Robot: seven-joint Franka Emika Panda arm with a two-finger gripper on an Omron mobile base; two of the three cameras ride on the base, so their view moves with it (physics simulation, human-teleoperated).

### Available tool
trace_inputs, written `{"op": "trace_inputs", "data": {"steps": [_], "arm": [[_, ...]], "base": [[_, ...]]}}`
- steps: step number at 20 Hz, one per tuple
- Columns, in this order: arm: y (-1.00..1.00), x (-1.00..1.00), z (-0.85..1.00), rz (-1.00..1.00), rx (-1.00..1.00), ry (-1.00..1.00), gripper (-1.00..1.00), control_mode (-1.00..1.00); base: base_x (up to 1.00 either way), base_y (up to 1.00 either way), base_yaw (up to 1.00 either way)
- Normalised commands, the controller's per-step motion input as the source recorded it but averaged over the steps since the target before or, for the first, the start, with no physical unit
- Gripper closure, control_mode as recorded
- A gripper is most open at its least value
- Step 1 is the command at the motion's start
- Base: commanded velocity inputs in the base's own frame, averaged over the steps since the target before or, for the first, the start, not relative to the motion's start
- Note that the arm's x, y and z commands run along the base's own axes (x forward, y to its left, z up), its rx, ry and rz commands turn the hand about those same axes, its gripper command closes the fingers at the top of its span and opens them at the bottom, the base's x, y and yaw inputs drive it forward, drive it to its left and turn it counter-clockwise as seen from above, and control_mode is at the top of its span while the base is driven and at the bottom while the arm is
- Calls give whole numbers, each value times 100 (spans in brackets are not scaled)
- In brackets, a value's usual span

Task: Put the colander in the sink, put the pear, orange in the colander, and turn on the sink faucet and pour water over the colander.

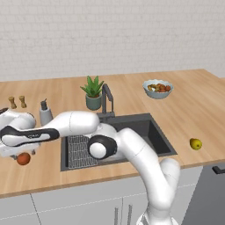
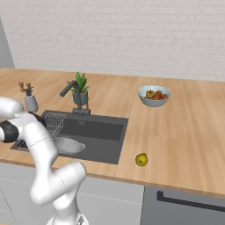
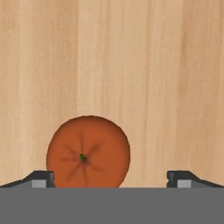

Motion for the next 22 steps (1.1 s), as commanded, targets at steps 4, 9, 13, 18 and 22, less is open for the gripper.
{"op": "trace_inputs", "data": {"steps": [4, 9, 13, 18, 22], "arm": [[-12, 0, -39, 0, 9, -9, -100, -100], [-11, 0, -40, 0, 8, -7, -100, -100], [-8, 0, -39, 0, 8, -5, -100, -100], [-3, 2, -33, 1, 6, -5, -100, -100], [0, 19, -26, 1, 5, -6, -100, -100]], "base": [[0, 0, 0], [0, 0, 0], [0, 0, 0], [0, 0, 0], [0, 0, 0]]}}
